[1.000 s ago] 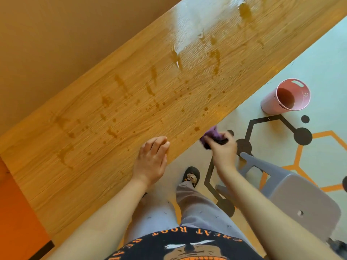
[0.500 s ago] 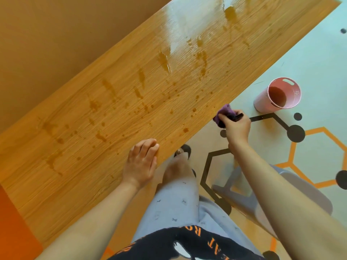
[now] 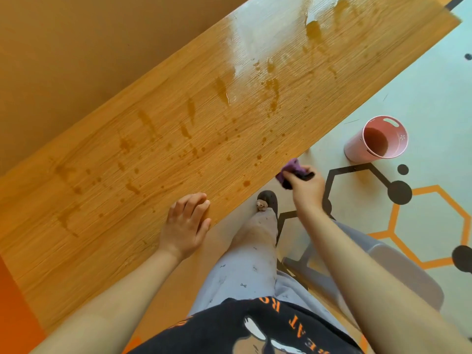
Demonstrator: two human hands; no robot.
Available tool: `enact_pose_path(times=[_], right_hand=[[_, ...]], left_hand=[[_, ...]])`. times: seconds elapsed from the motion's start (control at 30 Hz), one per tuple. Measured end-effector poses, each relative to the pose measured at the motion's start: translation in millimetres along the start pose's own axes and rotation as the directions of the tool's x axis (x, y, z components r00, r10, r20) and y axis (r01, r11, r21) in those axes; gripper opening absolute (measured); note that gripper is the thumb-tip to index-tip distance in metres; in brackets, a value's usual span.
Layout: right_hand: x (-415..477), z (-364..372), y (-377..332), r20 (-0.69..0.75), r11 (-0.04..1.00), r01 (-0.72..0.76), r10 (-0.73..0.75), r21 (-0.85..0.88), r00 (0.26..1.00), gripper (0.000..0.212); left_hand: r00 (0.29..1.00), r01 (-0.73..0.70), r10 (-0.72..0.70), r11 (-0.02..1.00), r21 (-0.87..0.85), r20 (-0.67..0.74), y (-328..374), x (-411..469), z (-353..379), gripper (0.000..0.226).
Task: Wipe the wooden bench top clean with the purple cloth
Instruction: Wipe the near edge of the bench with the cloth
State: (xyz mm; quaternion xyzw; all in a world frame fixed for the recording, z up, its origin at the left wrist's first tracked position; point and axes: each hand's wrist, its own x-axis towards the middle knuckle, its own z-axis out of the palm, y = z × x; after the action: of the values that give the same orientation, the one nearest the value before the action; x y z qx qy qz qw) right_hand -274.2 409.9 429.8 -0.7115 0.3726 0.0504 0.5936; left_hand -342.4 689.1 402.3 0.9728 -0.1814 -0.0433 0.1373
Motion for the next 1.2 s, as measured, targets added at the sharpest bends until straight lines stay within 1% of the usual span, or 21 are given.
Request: enact_pose_path(times=[0.07, 0.13, 0.2, 0.3, 0.37, 0.43, 0.47, 0.53, 0.6, 0.67, 0.77, 0.87, 1.0, 1.1, 1.2], right_hand=[[35, -18, -17, -0.081, 1.000, 0.020, -0.020, -0.009, 0.997, 0.016], [65, -35, -30, -0.140, 0.997, 0.046, -0.054, -0.060, 0.989, 0.019], [79, -45, -37, -0.150, 0.994, 0.054, -0.068, -0.091, 0.986, 0.023], [72, -43, -32, -0.085, 0.996, 0.070, -0.075, -0.063, 0.994, 0.018], [58, -35, -22, -0.008, 0.996, 0.075, -0.075, -0.040, 0.997, 0.015], [47, -31, -15, 0.046, 0.998, 0.057, -0.055, -0.042, 0.997, 0.014], [45, -30, -13, 0.059, 0.998, 0.047, -0.045, -0.041, 0.997, 0.013], [48, -32, -13, 0.068, 0.999, 0.019, -0.017, -0.039, 0.998, 0.011], [64, -41, -20, 0.043, 0.999, 0.000, 0.002, -0.037, 0.999, 0.011], [90, -52, -31, -0.006, 1.000, -0.010, 0.010, -0.008, 1.000, 0.012], [145, -82, -55, -0.098, 1.000, 0.019, -0.019, 0.001, 0.995, 0.016], [190, -111, -77, -0.152, 0.999, 0.042, -0.046, -0.026, 0.987, 0.019], [207, -120, -76, -0.136, 1.000, 0.013, -0.014, -0.009, 0.991, 0.018], [184, -107, -66, -0.080, 0.998, -0.037, 0.041, 0.050, 0.996, 0.015], [158, -94, -58, -0.011, 0.995, -0.087, 0.088, 0.044, 0.996, 0.015]], left_hand=[[1.000, 0.003, -0.003, 1.000, 0.006, 0.000, 0, -1, 1, 0.039], [1.000, 0.008, -0.008, 1.000, 0.013, 0.013, 0, -1, 2, 0.040], [1.000, 0.011, -0.012, 1.000, 0.018, 0.028, 0, 0, 2, 0.041], [0.999, -0.002, 0.001, 1.000, 0.030, 0.046, 1, 4, -2, 0.040], [0.998, 0.035, -0.036, 0.999, 0.024, 0.058, 8, 14, -10, 0.045], [0.997, 0.079, -0.079, 0.996, -0.037, 0.014, 26, 37, -15, 0.038], [0.997, 0.068, -0.069, 0.995, -0.080, -0.019, 39, 55, -15, 0.035], [0.996, -0.027, 0.014, 0.987, -0.157, -0.084, 70, 99, -11, 0.037], [0.984, -0.138, 0.111, 0.968, -0.208, -0.138, 104, 156, -4, 0.040], [0.974, -0.193, 0.158, 0.954, -0.227, -0.165, 135, 214, 3, 0.041], [0.979, -0.191, 0.170, 0.958, -0.214, -0.114, 173, 289, 20, 0.040], [0.988, -0.154, 0.155, 0.971, -0.182, -0.009, 190, 322, 36, 0.036], [0.989, -0.145, 0.147, 0.980, -0.136, 0.004, 192, 322, 43, 0.034], [0.990, -0.134, 0.138, 0.984, -0.120, 0.021, 193, 323, 43, 0.035], [0.990, -0.133, 0.138, 0.985, -0.114, 0.035, 192, 324, 42, 0.036]])
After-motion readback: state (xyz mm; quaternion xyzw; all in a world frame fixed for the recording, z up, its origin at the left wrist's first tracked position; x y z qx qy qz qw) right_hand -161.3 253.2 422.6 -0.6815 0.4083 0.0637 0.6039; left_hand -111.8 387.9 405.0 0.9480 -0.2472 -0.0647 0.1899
